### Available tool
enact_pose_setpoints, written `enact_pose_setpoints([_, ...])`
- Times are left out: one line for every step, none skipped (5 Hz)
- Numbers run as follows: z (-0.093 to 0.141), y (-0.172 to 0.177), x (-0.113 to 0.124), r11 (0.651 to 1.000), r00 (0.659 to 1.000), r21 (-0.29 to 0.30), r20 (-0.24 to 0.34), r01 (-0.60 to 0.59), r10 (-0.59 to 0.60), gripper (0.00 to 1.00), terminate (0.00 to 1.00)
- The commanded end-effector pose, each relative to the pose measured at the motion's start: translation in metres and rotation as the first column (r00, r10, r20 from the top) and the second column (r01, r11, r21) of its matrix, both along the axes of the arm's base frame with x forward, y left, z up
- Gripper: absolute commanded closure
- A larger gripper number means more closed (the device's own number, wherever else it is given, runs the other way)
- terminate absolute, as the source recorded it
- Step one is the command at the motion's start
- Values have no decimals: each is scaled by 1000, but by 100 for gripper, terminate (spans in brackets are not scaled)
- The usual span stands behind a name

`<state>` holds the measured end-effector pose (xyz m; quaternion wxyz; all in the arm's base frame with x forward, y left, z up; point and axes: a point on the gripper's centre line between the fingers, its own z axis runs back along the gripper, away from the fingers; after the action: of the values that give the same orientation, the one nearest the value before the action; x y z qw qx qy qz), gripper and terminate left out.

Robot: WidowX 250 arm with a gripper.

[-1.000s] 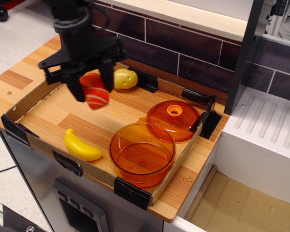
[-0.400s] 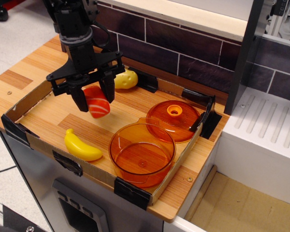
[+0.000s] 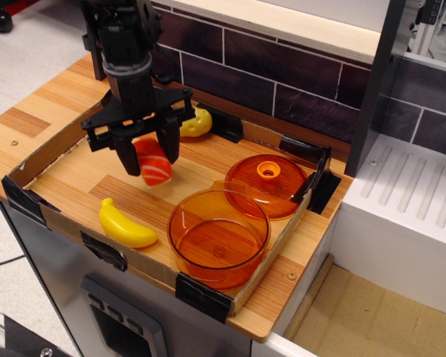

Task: Take sushi out of pot

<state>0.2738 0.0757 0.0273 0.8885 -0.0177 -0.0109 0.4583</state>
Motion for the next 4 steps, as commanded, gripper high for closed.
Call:
enact_pose_setpoints([12, -1, -2, 1000, 1000, -1, 7, 18, -18, 0, 0])
enact_pose_setpoints([23, -1, -3, 999, 999, -10, 17, 31, -31, 0, 0])
enact_pose_setpoints([55, -4, -3, 999, 997, 28, 59, 44, -46, 0, 0])
enact_pose_setpoints([85, -9, -3, 996, 993, 32, 84, 81, -84, 0, 0])
